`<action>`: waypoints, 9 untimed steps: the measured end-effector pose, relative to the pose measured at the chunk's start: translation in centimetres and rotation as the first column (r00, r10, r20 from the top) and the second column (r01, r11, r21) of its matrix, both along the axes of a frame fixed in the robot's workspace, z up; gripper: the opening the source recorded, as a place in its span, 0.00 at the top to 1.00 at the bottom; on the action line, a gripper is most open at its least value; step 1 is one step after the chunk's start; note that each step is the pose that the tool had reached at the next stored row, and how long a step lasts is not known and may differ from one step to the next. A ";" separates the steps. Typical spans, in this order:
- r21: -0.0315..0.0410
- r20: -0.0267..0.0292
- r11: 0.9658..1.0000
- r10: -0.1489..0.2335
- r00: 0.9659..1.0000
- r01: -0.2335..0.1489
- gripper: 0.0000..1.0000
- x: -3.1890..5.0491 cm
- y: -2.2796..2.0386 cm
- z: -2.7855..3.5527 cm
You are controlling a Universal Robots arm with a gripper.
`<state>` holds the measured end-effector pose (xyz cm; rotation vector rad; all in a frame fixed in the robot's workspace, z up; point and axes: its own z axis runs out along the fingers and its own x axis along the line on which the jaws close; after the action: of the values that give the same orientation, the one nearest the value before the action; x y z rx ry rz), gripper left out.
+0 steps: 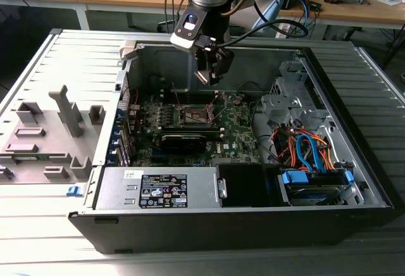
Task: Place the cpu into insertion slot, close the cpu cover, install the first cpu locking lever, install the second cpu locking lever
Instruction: 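Place the cpu into insertion slot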
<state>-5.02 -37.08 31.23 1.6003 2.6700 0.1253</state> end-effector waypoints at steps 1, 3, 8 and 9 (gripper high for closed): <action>0.000 0.000 1.000 -0.002 1.000 0.002 0.46 0.00 0.00 0.00; 0.000 0.000 1.000 -0.003 1.000 0.003 0.46 0.00 0.00 0.00; 0.000 0.000 1.000 -0.008 1.000 0.008 0.46 0.00 0.00 -0.01; 0.000 0.000 1.000 -0.009 1.000 0.009 0.46 0.00 0.00 -0.01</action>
<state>-5.02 -37.08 31.22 1.6126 2.6621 0.1250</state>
